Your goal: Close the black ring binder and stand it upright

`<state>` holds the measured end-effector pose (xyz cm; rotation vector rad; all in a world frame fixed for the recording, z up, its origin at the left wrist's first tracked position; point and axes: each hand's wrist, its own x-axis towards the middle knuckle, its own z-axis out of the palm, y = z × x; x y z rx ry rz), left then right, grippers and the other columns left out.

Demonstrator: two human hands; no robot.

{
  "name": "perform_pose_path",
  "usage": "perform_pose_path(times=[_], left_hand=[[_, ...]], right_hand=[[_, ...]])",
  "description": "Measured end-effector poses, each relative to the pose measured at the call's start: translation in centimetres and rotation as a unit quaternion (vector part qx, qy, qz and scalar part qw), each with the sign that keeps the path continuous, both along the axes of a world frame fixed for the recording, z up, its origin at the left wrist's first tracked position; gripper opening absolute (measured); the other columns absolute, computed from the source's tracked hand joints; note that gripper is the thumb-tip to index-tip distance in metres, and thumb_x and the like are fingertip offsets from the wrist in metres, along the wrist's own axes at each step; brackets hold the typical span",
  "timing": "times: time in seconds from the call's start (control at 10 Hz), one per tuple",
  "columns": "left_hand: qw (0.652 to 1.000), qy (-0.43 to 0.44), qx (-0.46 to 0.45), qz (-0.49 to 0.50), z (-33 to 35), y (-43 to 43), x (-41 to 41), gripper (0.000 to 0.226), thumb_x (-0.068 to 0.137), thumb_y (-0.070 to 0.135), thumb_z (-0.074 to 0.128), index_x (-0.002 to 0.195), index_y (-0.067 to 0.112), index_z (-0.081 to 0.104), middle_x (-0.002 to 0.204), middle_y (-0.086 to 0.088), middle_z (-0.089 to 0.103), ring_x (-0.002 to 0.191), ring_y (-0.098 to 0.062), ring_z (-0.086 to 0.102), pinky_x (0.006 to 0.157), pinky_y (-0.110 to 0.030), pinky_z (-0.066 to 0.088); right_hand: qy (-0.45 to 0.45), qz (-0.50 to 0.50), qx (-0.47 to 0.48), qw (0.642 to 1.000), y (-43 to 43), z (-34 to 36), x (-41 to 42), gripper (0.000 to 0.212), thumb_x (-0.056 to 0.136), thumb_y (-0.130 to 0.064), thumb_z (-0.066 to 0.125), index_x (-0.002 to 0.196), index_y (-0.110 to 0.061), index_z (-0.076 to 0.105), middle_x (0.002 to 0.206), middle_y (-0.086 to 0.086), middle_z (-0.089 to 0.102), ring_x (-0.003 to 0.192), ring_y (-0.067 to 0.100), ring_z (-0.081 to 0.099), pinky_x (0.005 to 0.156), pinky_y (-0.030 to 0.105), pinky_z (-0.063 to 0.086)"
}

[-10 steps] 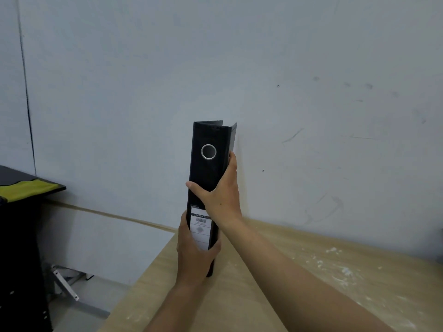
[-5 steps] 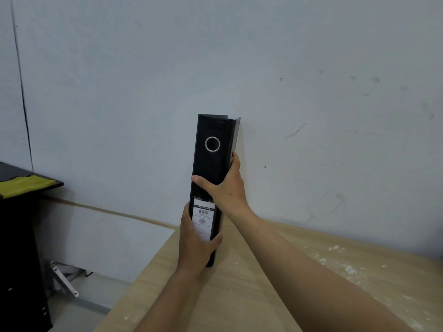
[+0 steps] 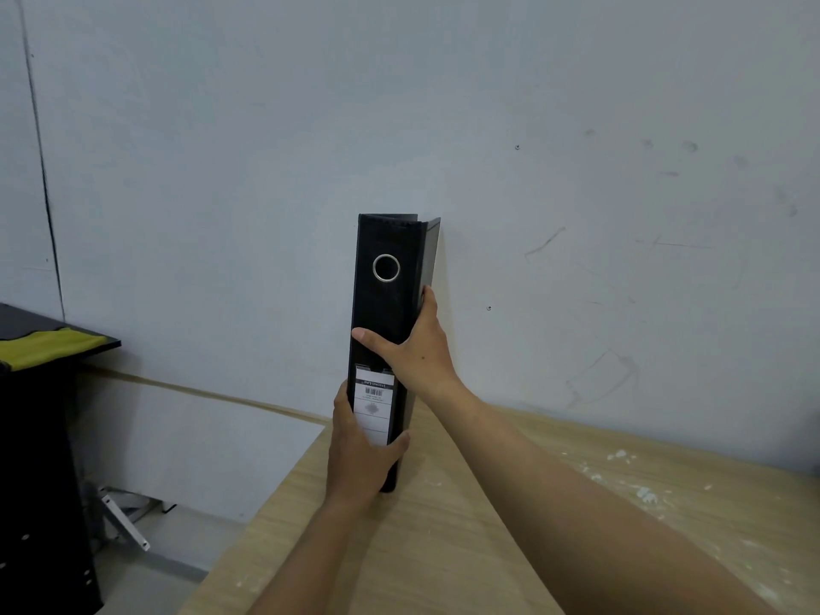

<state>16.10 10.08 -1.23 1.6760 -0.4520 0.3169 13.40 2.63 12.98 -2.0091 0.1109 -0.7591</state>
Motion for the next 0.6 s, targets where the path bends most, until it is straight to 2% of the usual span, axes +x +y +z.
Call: perform_pose_path(times=[0.1, 0.3, 0.5, 0.6], left_hand=[[1.000, -0.001, 0.005, 0.000, 0.0, 0.0, 0.1, 0.106, 0.064, 0.029, 0.087, 0.145, 0.026, 0.018, 0.141, 0.004, 0.042, 0.127, -0.014, 0.044, 0.091, -0.029, 0.044], [1.000, 0.005, -0.009, -0.019, 0.2, 0.4, 0.2, 0.105, 0.064, 0.031, 0.087, 0.144, 0.032, 0.019, 0.133, 0.014, 0.040, 0.117, -0.002, 0.042, 0.084, -0.020, 0.040], [0.999, -0.006, -0.024, -0.036, 2.3, 1.4, -0.2, 0.102, 0.066, 0.038, 0.085, 0.146, 0.034, 0.021, 0.139, 0.016, 0.037, 0.116, 0.006, 0.042, 0.078, -0.003, 0.034], [0.999, -0.020, -0.030, -0.025, 4.2, 2.3, -1.3, 0.099, 0.069, 0.042, 0.082, 0.147, 0.033, 0.021, 0.144, 0.015, 0.036, 0.120, 0.007, 0.042, 0.086, -0.008, 0.035]], right_hand=[[0.002, 0.000, 0.001, 1.000, -0.1, 0.0, 0.1, 0.114, 0.065, -0.049, 0.083, 0.151, -0.020, 0.014, 0.149, 0.001, 0.040, 0.136, 0.024, 0.041, 0.106, 0.048, 0.042], [0.002, 0.002, 0.004, 1.000, -0.1, 0.0, 0.0, 0.110, 0.067, -0.046, 0.083, 0.150, -0.018, 0.017, 0.147, 0.002, 0.042, 0.134, 0.024, 0.043, 0.105, 0.047, 0.043], [0.002, 0.007, 0.011, 1.000, 0.0, 0.7, -1.3, 0.097, 0.072, -0.046, 0.079, 0.146, -0.018, 0.024, 0.143, 0.002, 0.046, 0.131, 0.023, 0.046, 0.104, 0.045, 0.045], [0.003, 0.002, 0.000, 1.000, 0.1, 1.8, -2.9, 0.100, 0.075, -0.056, 0.072, 0.151, -0.018, 0.018, 0.153, 0.002, 0.036, 0.140, 0.022, 0.036, 0.110, 0.046, 0.037]])
